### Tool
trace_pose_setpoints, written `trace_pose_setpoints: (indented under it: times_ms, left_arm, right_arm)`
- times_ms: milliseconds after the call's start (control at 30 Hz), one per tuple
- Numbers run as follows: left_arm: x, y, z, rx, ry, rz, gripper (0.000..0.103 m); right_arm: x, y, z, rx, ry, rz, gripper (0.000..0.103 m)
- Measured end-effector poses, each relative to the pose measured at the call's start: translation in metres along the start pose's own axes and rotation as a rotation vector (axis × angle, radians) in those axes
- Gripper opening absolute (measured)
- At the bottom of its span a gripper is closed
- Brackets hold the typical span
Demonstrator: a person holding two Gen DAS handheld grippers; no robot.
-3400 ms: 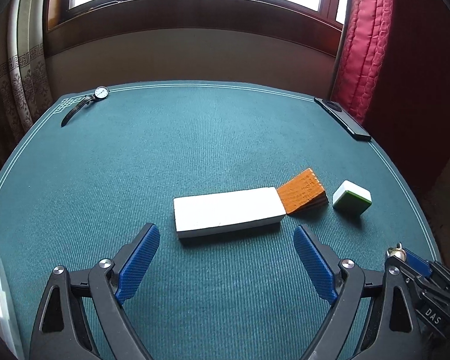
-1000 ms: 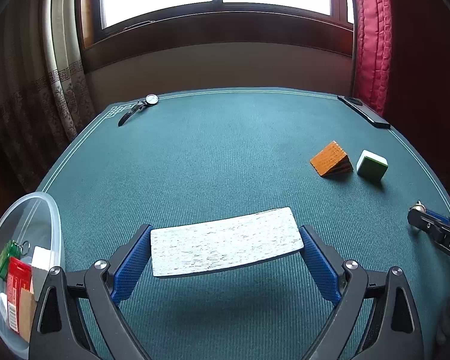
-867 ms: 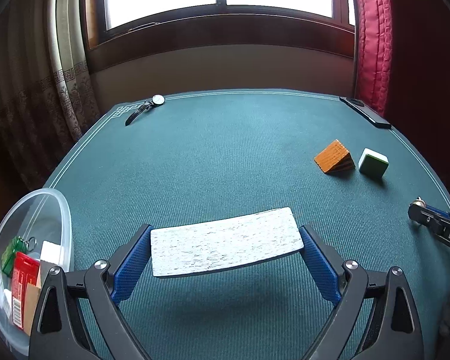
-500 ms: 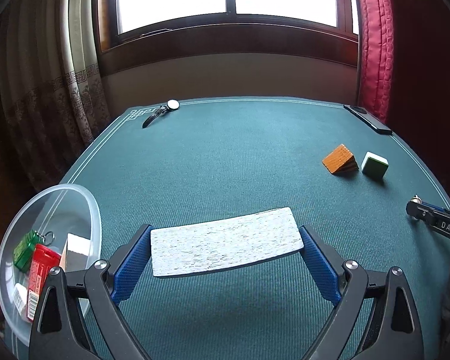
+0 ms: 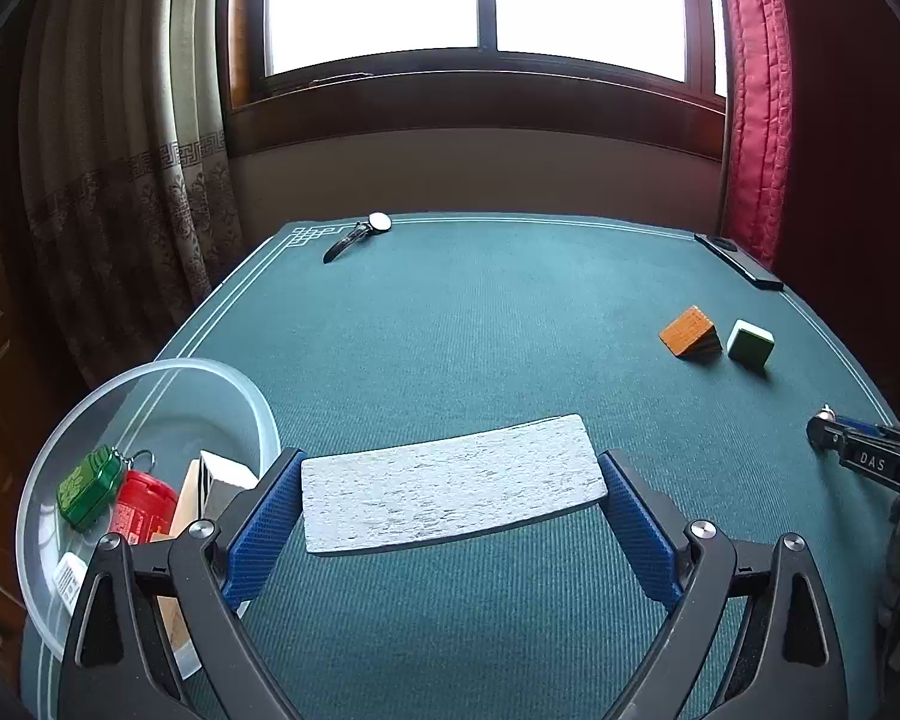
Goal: Organize rigid objects
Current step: 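Lift the white block with the left tool while the right tool lifts the ring, then carry the white block over the bowl with the left tool while the right tool holds the ring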
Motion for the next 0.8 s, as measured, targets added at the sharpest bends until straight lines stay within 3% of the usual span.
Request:
trace_pose_setpoints:
  times_ms: [267, 800]
  left_arm:
    - [0.001, 0.004, 0.017, -0.008, 0.024, -0.017, 0.095]
    - [-0.001, 0.012, 0.077, -0.044, 0.129, -0.041, 0.095]
  right_arm:
    - [0.010, 0.020, 0.024, -0.060, -0.002, -0.008, 0.039]
    - [0.012, 0.038, 0.113, -0.229, 0.092, -0.023, 0.039]
Point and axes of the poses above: each gripper's, at about its wrist camera, not at the fingertips, and y roughly against the way its jaws point, z to its left, x to its underside, the point moved 4 cm from there along -y, roughly the way its jaws point, and after that the axes turned 4 degrees about -x, right-handed, at the moved point
